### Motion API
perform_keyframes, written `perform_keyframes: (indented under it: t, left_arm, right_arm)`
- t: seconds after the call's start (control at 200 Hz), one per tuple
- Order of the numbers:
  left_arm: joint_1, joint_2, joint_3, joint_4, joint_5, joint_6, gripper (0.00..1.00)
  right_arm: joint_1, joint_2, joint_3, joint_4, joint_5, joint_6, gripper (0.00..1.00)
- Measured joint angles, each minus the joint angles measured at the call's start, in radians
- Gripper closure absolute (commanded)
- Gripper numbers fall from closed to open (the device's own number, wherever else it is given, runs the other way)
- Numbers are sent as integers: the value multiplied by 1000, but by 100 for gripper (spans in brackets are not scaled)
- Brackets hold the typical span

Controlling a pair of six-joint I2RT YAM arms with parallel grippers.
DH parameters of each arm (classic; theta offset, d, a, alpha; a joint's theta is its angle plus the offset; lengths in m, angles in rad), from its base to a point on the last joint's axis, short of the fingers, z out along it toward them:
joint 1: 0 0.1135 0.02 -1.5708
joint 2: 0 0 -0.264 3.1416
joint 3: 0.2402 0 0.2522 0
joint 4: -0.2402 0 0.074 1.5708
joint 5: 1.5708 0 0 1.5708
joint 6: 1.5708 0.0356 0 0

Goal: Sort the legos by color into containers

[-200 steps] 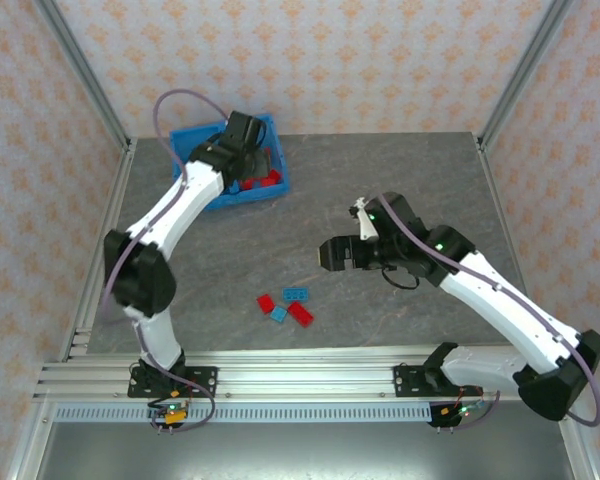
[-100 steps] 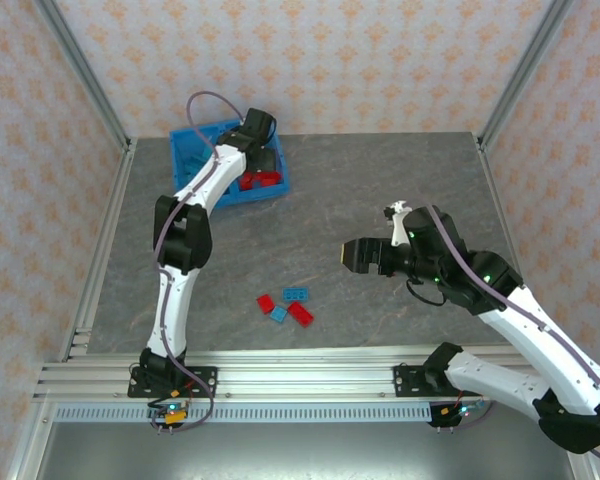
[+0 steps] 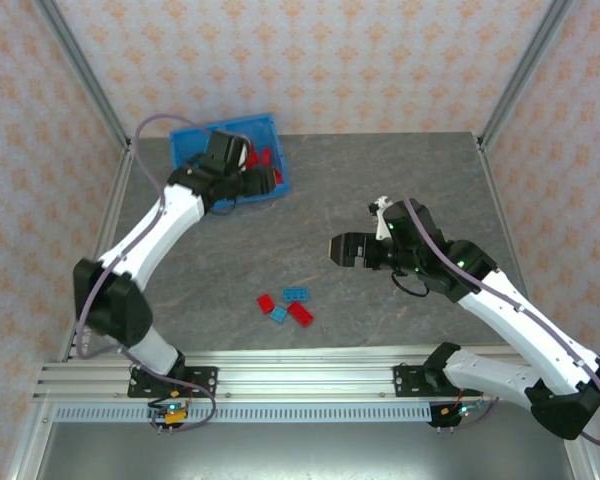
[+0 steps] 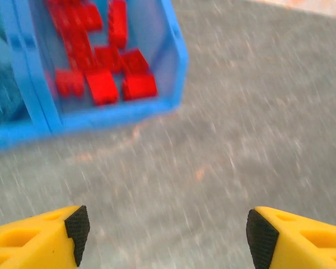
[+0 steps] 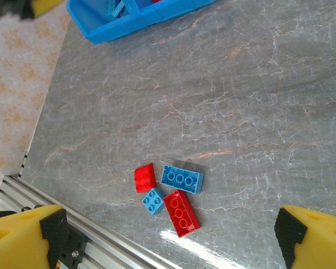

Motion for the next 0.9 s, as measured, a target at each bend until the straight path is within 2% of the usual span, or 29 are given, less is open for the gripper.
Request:
perform_keyframes:
  t: [0.145,0.33,0.41,0.571,0.736,0.901]
  left_arm:
    - [-113,-187,-251,8,1,-74,20]
    - [-142,-356,-580,26,8,-239,20]
    - [-153,-389,-681,33,35,-301,20]
    - [-167,-353,-747,37,111,-352,20]
    - [-187,-321,-771,83,147,-392,22]
    - [-218,-214,-755,129,161,-409,22]
  right_arm:
    - [0,31,0,18,-5,-8,3]
    - [0,60,-8,35,-32,-20,3]
    - [0,79,-13,35,-87,-45,3]
    - [0,176,16,-67,-194,-146,3]
    - [0,217,21,-146,-229,-205,3]
    - [0,216,21,-148,-245,-215,4]
